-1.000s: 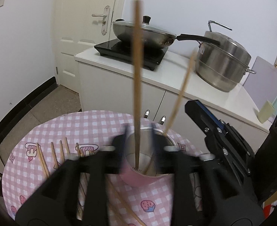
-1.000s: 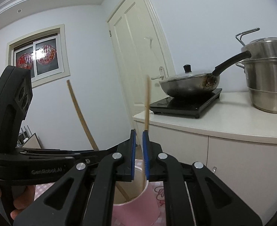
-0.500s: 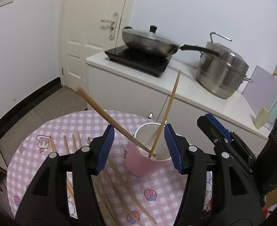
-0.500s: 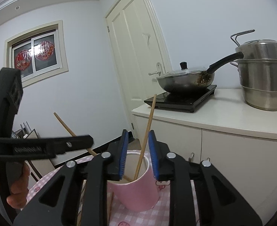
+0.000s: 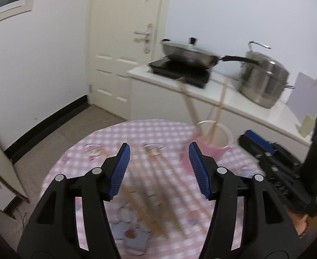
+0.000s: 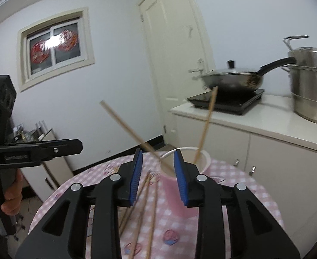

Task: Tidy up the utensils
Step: 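Move the left tool back over the chopsticks and close on another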

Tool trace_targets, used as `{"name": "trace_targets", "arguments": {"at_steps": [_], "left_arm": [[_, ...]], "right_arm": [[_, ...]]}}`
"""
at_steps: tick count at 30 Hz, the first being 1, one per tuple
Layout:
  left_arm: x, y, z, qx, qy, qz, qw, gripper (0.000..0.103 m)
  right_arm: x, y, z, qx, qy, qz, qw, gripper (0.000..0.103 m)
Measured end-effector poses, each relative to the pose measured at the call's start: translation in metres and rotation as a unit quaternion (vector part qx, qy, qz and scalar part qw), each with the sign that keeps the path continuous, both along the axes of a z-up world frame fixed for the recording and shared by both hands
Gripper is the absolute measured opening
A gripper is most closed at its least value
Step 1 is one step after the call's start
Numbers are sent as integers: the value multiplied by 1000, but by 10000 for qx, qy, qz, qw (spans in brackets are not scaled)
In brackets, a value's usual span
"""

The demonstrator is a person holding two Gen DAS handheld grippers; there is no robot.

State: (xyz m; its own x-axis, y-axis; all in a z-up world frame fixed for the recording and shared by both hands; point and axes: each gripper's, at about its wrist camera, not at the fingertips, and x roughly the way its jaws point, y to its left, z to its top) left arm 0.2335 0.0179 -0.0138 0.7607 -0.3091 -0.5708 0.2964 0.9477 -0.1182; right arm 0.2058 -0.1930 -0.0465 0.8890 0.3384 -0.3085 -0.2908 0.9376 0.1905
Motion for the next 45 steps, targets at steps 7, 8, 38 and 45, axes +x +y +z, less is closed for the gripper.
{"name": "trace_targets", "arguments": {"at_steps": [7,8,38,45], "left_arm": [[23,40,-43,145,704,636,9954,57],[26,44,-49,142,814,684,9942,57],[83,28,-130,222,2303,1114,9665,42],[81,28,-130,334,2284,1169,9660,41]], "right_arm": [[5,26,-14,-236,314,345,9986,30],[7,29,-17,-268,366,369,9983,30],[26,34,-62,-333,1134,594,9912,46],[27,32,-65,-323,1158,602,9909,48]]}}
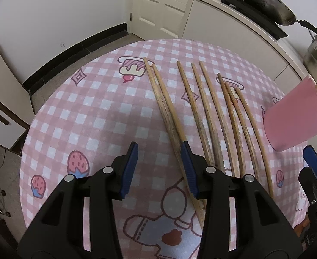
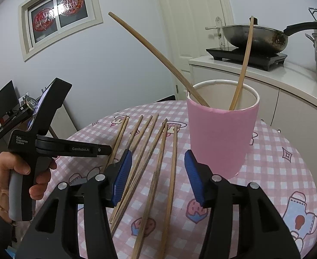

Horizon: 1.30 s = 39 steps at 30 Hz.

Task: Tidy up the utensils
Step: 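Move the left tool back over the chopsticks and close on another, then lift the chopstick upright with the left tool and carry it over the cup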

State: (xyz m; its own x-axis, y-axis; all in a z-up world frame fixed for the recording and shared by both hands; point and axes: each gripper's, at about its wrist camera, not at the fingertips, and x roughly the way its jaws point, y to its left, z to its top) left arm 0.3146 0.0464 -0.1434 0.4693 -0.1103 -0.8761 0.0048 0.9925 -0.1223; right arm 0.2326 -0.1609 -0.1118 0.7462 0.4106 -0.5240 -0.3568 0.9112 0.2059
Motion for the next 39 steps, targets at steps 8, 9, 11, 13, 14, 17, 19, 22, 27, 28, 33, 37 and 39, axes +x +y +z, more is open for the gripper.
{"name": "trace_targets", "arguments": {"at_steps": [8,9,11,13,14,17,19,22,27,28,33,37,39], "left_arm": [[18,-5,-2,167,60,110,9998,30],[19,-4,-2,197,44,122,9997,28],[22,0,-2,129,59,110,9998,22],[22,7,-2,-7,94,117,9999,16],[21,12,-3,-86,106,123,9998,12],[16,19,-3,-104,98,66,9999,9],[9,21,-2,-28,71,33,10000,8],[-1,26,-2,-93,125,-79,9998,8],[4,35,0,-254,268,-104,9993,9],[5,36,0,-263,279,-134,9992,9],[17,43,-2,-314,287,-129,9990,9],[30,51,-3,-528,328,-55,9980,9],[35,54,-3,-616,359,-80,9974,9]], "right_arm": [[1,2,0,16,36,59,10000,48],[1,2,1,7,42,67,10000,48],[2,4,1,-15,54,90,9999,49],[2,6,2,-33,66,108,9999,50],[3,7,3,-39,75,132,9999,50],[4,14,4,-68,70,200,9998,51],[5,20,6,-89,73,267,9996,51],[11,34,5,-165,211,444,9987,51],[31,67,3,-374,435,627,9964,51],[37,76,3,-460,478,637,9958,51],[59,109,-2,-838,675,668,9919,48],[83,120,-8,-913,921,589,9898,41],[95,126,-12,-926,1098,665,9874,31]]}}
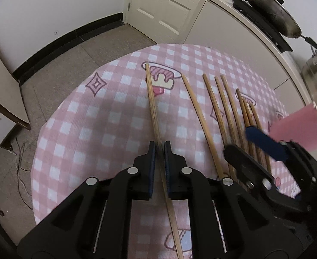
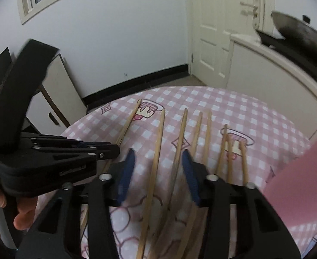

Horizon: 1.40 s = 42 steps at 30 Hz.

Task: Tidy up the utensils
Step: 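Lift the chopstick upright with the left tool and carry it over the cup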

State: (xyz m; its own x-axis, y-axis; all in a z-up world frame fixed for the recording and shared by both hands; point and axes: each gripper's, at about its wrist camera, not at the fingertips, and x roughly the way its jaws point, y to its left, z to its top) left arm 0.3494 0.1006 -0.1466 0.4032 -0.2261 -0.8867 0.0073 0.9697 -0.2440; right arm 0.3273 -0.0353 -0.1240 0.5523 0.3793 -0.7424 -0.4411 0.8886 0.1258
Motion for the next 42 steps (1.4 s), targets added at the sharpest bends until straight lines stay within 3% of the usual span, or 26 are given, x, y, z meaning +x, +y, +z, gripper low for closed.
{"name": "trace_targets", "arguments": {"at_steps": [7,18,22,26,34,42], "left_arm": [[11,4,0,-45,39,33,10000,10],[23,-2,-1,192,-99,-45,9998,11],[22,-3,-1,200,-218,-19,9996,10],[15,-3,3,127,-306,8,9995,7],[-30,-12,60,-68,-1113,-203,9936,6],[-81,-26,120,-347,-1935,-449,9795,6]], "right_arm": [[23,19,-11,-186,403,244,9987,14],[37,33,-19,-782,589,250,9949,14],[37,32,-18,-722,568,297,9953,6],[25,29,-11,-579,448,340,9967,5],[-19,10,33,97,-51,434,9990,4],[-62,-14,85,715,-813,394,9933,4]]}}
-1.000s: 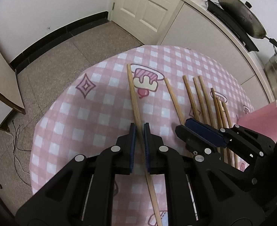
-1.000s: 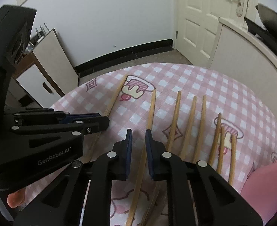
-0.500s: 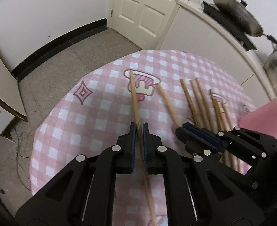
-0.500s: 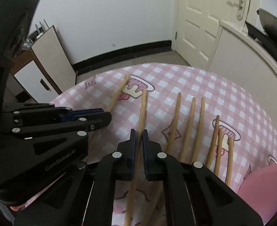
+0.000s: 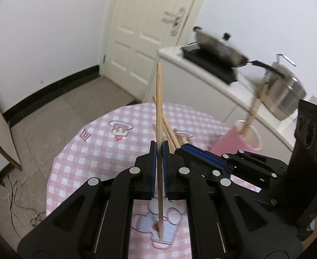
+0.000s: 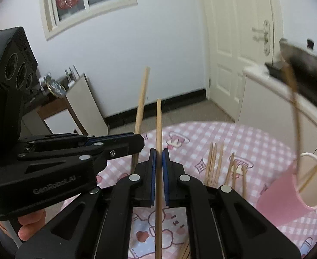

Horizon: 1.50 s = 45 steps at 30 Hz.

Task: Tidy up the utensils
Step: 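Lift the chopstick upright with the left tool and carry it over the cup, then open the left tool to drop the chopstick into the pink cup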

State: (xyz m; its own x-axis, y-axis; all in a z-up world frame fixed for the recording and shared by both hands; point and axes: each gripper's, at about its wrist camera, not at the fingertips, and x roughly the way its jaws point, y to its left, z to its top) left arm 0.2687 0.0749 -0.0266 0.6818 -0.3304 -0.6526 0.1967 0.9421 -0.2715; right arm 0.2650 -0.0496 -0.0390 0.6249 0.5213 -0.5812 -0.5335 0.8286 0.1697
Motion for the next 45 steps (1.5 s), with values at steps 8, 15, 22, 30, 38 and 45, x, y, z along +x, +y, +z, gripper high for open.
{"name": "trace_targets", "arguments": {"at_steps": [8,15,22,30,38,45], "left_arm": [[-40,-23,34,34,-487,-305,9983,6],[-69,-50,65,-43,-992,-603,9932,6],[-82,-83,95,-160,-1477,-843,9853,6],[-62,-114,118,-659,-1699,-806,9799,6],[-26,-136,112,-789,-1735,-563,9800,6],[0,-153,89,-478,-1572,-421,9855,6]], "right_arm": [[-24,-34,22,309,-528,-180,9980,4],[-47,-77,47,629,-1176,-400,9903,4],[-46,-141,59,1225,-1937,-1229,9656,4],[-32,-200,56,1991,-2799,-1953,9186,5],[5,-221,41,2171,-2992,-2245,9016,5],[22,-233,39,2243,-3127,-2288,8942,5]]}}
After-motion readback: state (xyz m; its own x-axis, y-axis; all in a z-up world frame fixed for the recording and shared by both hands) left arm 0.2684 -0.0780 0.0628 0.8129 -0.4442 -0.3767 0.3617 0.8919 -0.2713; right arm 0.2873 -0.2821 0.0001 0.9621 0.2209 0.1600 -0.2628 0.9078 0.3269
